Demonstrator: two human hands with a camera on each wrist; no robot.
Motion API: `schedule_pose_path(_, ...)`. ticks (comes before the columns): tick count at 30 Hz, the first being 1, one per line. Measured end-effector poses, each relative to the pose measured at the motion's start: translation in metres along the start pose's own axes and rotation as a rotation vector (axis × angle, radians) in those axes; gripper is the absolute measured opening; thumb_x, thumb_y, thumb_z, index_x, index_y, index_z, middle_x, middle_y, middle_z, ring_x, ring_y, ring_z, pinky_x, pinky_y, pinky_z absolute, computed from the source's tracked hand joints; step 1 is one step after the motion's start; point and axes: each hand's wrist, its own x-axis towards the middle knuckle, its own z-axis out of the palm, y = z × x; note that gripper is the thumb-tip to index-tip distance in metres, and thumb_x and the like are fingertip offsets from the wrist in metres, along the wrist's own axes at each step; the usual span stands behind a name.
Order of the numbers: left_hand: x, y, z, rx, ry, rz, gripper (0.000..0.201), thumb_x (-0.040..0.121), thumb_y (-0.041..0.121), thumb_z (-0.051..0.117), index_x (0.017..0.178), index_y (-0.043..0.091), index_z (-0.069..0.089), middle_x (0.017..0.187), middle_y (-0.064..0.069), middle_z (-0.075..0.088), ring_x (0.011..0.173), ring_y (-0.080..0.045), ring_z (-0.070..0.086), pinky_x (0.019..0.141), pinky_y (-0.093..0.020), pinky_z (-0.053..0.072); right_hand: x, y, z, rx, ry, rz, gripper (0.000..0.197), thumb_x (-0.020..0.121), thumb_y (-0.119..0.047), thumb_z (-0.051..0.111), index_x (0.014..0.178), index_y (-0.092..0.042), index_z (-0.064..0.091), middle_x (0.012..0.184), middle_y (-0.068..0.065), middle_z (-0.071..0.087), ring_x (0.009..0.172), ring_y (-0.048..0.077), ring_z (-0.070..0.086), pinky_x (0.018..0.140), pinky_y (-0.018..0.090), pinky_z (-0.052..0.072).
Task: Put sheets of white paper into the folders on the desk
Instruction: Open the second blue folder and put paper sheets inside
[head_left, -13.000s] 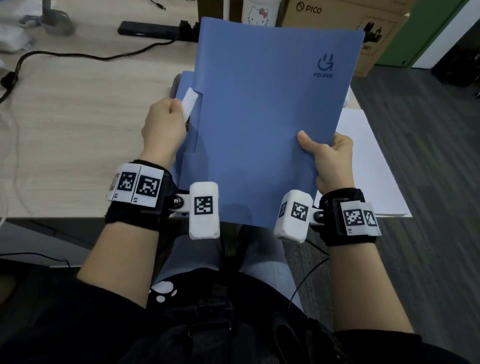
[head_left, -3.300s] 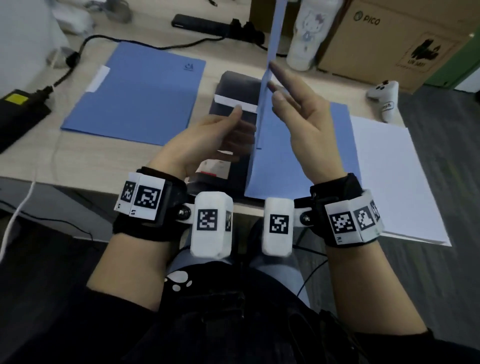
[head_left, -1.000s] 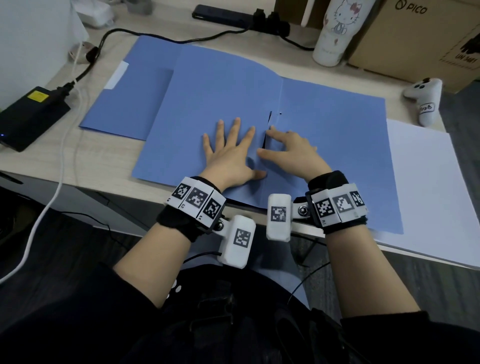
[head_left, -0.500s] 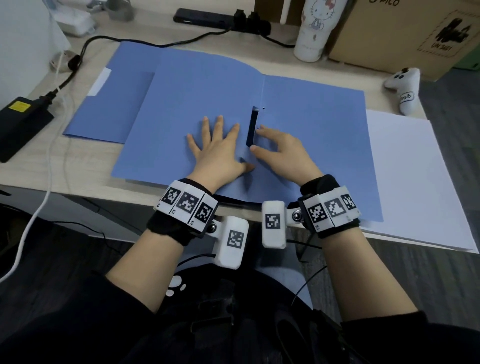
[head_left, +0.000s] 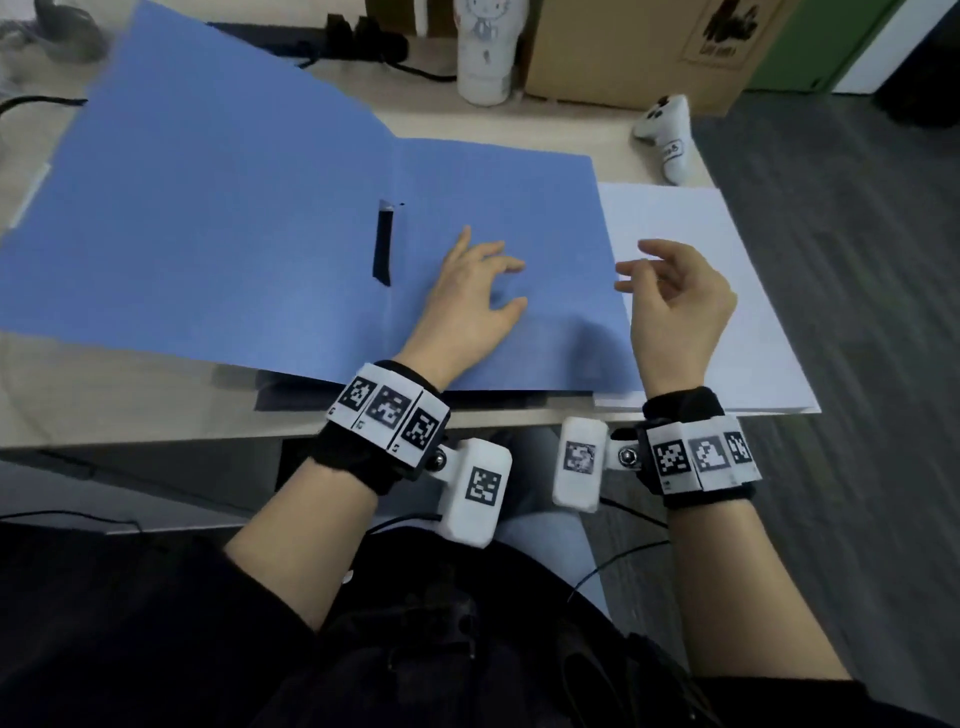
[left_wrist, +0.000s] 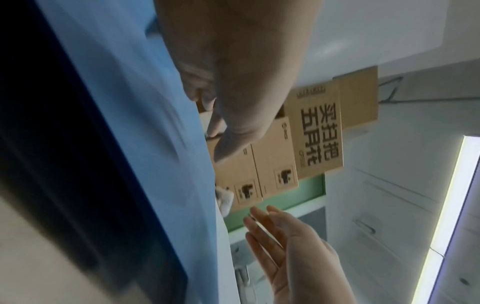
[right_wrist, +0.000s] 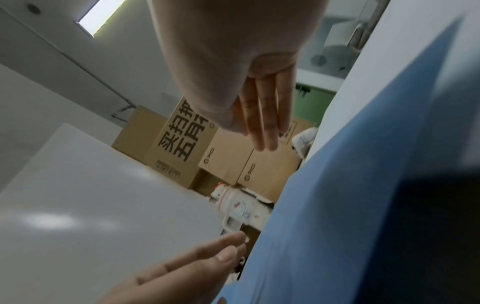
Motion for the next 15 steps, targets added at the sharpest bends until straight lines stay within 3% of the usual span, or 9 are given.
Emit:
schedule_pose_path(3,0.008,0.021,0.025,-0.014,-0.131,0.062,0.036,0.089,0.013,0.06,0.125,0.009,0.057,0.144,-0.008,0.045,0.147,-0.024,0.013,0.112,-0.021,0.009,0.003,0.019,-0.029,-0.163,0.096,0.014,0.026,0.081,-0.014,0.05,0.098,-0.007,0.068,0.085,0.008,0.073,0.079,0.022,0.069,0.08,0.034,0.055)
schedule_pose_path(5,0.012,0.036,0.041,-0.012,-0.226,0.117,0.036,0.089,0.014,0.059,0.125,0.009,0.057,0.143,-0.007,0.046,0.147,-0.022,0.013,0.113,-0.021,0.01,0.004,0.032,-0.047,-0.312,0.093,0.035,0.028,0.084,-0.012,0.053,0.107,-0.006,0.067,0.101,0.009,0.071,0.096,0.022,0.066,0.084,0.028,0.049)
schedule_pose_path(8,0.019,0.059,0.062,0.058,-0.353,0.178,0.038,0.091,0.017,0.057,0.129,0.01,0.054,0.147,-0.004,0.041,0.148,-0.02,0.005,0.113,-0.026,0.013,0.009,0.053,-0.073,-0.57,0.028,0.11,0.04,0.087,-0.017,0.056,0.126,-0.006,0.056,0.128,0.013,0.058,0.123,0.029,0.049,0.1,0.036,0.038)
schedule_pose_path(11,0.026,0.071,0.074,0.177,-0.43,0.223,0.043,0.092,0.019,0.055,0.133,0.008,0.049,0.15,-0.006,0.037,0.148,-0.022,0.0,0.112,-0.023,0.005,0.011,0.065,-0.085,-0.802,-0.053,0.237,0.059,0.087,-0.029,0.059,0.137,-0.003,0.041,0.147,0.016,0.037,0.14,0.032,0.027,0.113,0.05,0.022)
schedule_pose_path(13,0.031,0.075,0.084,0.231,-0.466,0.224,0.046,0.091,0.02,0.055,0.135,0.008,0.046,0.149,-0.007,0.038,0.148,-0.023,0.0,0.113,-0.025,0.004,0.011,0.071,-0.091,-0.837,-0.077,0.332,0.071,0.088,-0.036,0.059,0.142,0.0,0.031,0.154,0.017,0.022,0.145,0.032,0.014,0.115,0.054,0.012)
schedule_pose_path(15,0.035,0.075,0.09,0.294,-0.493,0.198,0.048,0.087,0.02,0.059,0.134,0.012,0.047,0.148,-0.005,0.038,0.147,-0.022,0.009,0.115,-0.033,0.015,0.012,0.074,-0.094,-0.815,-0.092,0.375,0.078,0.087,-0.04,0.058,0.144,0.003,0.026,0.156,0.019,0.015,0.145,0.033,0.012,0.116,0.052,0.011)
